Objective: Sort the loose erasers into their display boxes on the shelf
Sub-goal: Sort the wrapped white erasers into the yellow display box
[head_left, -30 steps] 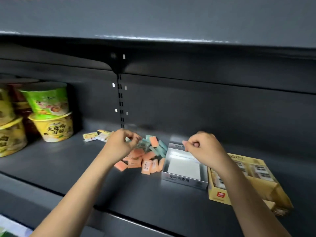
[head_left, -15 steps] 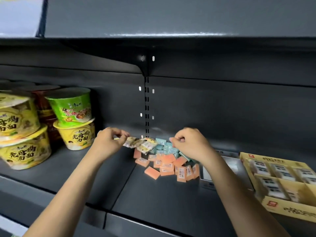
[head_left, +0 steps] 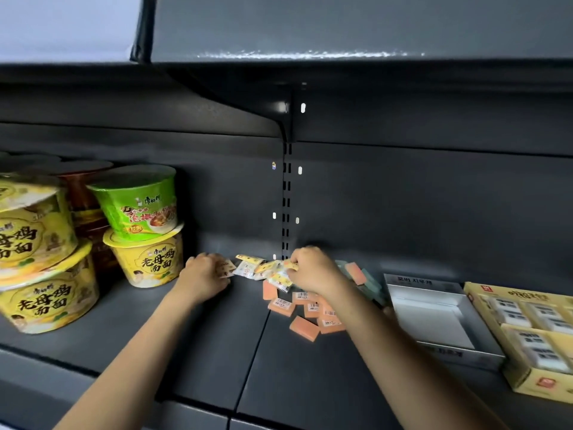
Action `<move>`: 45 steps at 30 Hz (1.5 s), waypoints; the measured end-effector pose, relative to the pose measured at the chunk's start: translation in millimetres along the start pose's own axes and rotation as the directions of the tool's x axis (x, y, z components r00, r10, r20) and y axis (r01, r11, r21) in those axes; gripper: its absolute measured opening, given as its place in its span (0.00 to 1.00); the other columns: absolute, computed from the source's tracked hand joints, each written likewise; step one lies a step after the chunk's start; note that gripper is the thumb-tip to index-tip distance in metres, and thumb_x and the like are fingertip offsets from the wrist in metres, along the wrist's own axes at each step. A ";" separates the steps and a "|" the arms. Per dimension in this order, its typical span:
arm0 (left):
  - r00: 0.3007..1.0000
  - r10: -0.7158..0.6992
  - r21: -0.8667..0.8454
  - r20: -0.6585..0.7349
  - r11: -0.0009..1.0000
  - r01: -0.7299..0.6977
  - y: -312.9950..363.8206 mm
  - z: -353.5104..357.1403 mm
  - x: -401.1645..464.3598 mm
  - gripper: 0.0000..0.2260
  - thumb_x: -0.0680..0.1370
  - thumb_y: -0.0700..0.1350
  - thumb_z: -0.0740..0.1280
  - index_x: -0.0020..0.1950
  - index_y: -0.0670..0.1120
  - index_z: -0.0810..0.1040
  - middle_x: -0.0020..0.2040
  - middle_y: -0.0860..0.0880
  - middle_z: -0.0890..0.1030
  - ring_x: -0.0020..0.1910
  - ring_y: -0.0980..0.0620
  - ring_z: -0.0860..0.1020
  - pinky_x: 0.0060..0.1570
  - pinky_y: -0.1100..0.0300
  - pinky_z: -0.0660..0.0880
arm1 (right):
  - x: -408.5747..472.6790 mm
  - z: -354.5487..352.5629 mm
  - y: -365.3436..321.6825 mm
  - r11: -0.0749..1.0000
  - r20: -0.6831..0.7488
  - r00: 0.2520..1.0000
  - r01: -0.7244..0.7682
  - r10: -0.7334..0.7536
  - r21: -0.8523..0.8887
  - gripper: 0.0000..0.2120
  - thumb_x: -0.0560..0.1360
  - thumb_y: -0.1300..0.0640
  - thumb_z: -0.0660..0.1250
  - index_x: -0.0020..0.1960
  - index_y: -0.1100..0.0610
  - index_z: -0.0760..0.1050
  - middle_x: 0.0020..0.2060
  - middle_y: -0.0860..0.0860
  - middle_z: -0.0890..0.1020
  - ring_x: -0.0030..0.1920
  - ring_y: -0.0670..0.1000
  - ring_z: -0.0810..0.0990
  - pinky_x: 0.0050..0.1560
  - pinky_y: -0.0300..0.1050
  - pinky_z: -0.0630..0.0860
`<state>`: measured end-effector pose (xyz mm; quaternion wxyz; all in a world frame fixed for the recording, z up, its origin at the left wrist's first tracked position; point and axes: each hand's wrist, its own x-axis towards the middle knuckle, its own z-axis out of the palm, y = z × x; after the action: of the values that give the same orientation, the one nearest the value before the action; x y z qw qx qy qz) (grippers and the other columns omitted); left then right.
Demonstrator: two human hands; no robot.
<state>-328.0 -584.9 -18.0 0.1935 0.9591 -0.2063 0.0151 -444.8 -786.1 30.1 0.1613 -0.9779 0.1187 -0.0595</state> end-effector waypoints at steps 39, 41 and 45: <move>0.968 0.233 -0.919 0.089 0.394 -0.011 269.2 10.6 -86.3 0.13 0.74 0.33 0.66 0.57 0.45 0.74 0.29 0.53 0.82 0.28 0.61 0.79 0.26 0.69 0.74 | -148.8 -131.6 184.6 0.757 -0.326 0.887 -0.039 0.327 0.653 0.04 0.74 0.61 0.67 0.46 0.53 0.77 0.44 0.56 0.82 0.33 0.52 0.83 0.26 0.34 0.75; 0.954 0.284 -0.910 0.093 0.413 -0.034 292.7 20.3 -94.2 0.15 0.74 0.33 0.66 0.58 0.46 0.75 0.29 0.53 0.81 0.28 0.61 0.77 0.28 0.68 0.74 | -168.2 -142.3 207.9 0.729 -0.318 0.878 -0.049 0.357 0.683 0.08 0.75 0.61 0.65 0.50 0.50 0.78 0.44 0.53 0.81 0.34 0.51 0.83 0.28 0.35 0.77; 0.923 0.372 -0.907 0.099 0.416 -0.070 343.5 41.3 -110.5 0.16 0.73 0.31 0.66 0.59 0.45 0.76 0.28 0.52 0.75 0.27 0.60 0.73 0.30 0.67 0.74 | -205.6 -152.6 252.6 0.675 -0.301 0.855 -0.076 0.423 0.734 0.11 0.75 0.61 0.64 0.52 0.47 0.79 0.47 0.53 0.78 0.44 0.53 0.82 0.33 0.38 0.80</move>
<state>-569.0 -846.0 57.1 0.6308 0.6685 -0.3346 -0.2078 -720.6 -1012.8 74.4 0.4934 -0.7750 0.2573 -0.2995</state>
